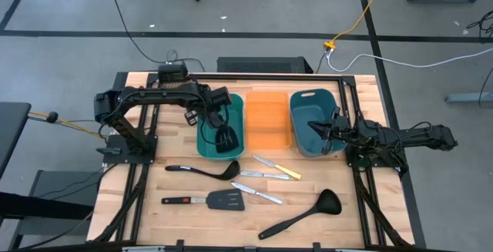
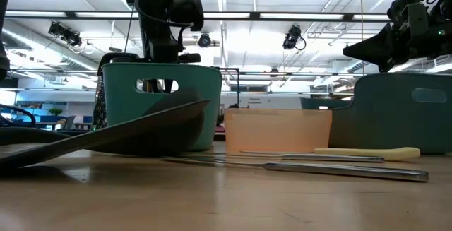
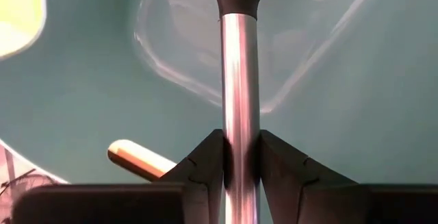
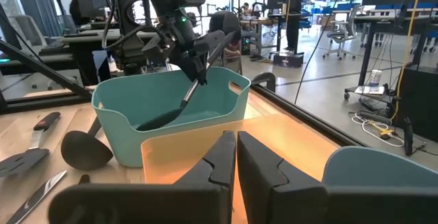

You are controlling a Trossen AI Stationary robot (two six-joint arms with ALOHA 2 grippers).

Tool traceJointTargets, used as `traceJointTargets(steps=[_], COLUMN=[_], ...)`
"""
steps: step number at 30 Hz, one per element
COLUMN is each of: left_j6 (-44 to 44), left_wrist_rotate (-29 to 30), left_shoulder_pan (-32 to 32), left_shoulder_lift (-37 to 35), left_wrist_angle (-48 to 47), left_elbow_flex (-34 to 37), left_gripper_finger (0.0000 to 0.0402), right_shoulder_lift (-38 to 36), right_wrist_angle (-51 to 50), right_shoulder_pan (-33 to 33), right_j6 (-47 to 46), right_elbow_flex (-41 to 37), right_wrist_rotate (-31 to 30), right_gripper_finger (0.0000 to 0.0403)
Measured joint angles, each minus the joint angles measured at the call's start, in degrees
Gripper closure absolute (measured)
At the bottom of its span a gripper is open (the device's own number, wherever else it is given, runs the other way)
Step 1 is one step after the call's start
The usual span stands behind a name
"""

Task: Pick & Place Kitchen Items
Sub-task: Put the black spatula into the dark green bin, then put the orange knife into the orange bin

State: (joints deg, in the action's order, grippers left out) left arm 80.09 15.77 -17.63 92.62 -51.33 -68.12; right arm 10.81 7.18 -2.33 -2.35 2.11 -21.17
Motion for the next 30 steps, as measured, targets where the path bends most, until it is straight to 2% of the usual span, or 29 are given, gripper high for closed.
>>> traceJointTargets(steps=[13, 18, 20, 24, 30], left_j6=[-5.53, -6.02, -6.34, -10.64, -16.57], left_wrist_rotate=[-4.23, -3.85, -1.99, 5.31, 11.11], left_shoulder_pan=[0.00, 0.02, 0.50, 3.06, 9.60], left_shoulder_lift=[0.00, 0.00, 0.00, 0.00, -0.38], left_wrist_angle=[-0.90, -0.84, -0.73, -1.35, -11.37], left_elbow_flex=[0.00, 0.00, -0.02, -1.93, -10.89], left_gripper_finger=[0.0295, 0.0294, 0.0294, 0.0294, 0.0294], right_shoulder_lift=[0.00, 0.00, 0.00, 0.00, 0.00], right_wrist_angle=[0.00, 0.00, 0.00, -0.02, -0.31], right_shoulder_pan=[0.00, 0.00, 0.00, 0.00, -0.01], right_j6=[-0.05, -0.07, -0.07, -0.07, -0.07], right_elbow_flex=[0.00, 0.00, 0.00, -0.01, 0.00], right_wrist_rotate=[0.02, 0.02, 0.02, 0.04, 0.05], right_gripper_finger=[0.0376, 0.0376, 0.0376, 0.0376, 0.0376])
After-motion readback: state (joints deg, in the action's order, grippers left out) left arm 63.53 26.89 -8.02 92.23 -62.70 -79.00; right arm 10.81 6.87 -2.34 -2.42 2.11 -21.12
